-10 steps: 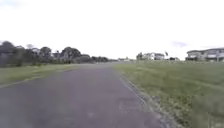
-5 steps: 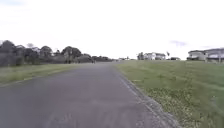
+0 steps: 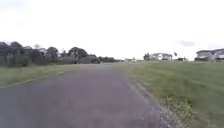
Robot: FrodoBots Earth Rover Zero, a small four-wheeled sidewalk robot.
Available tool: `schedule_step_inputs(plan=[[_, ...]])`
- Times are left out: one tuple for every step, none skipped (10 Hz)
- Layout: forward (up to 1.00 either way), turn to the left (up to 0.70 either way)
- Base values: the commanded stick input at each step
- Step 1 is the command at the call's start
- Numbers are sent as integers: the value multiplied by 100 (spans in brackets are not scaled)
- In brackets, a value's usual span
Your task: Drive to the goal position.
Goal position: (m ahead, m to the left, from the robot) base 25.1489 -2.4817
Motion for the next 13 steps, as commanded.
schedule_step_inputs(plan=[[70, 0], [70, 0], [70, 0], [70, 0], [70, 0], [70, 0], [70, 0], [70, 0], [70, 0], [70, 0], [70, 0], [70, 0], [70, 0]])
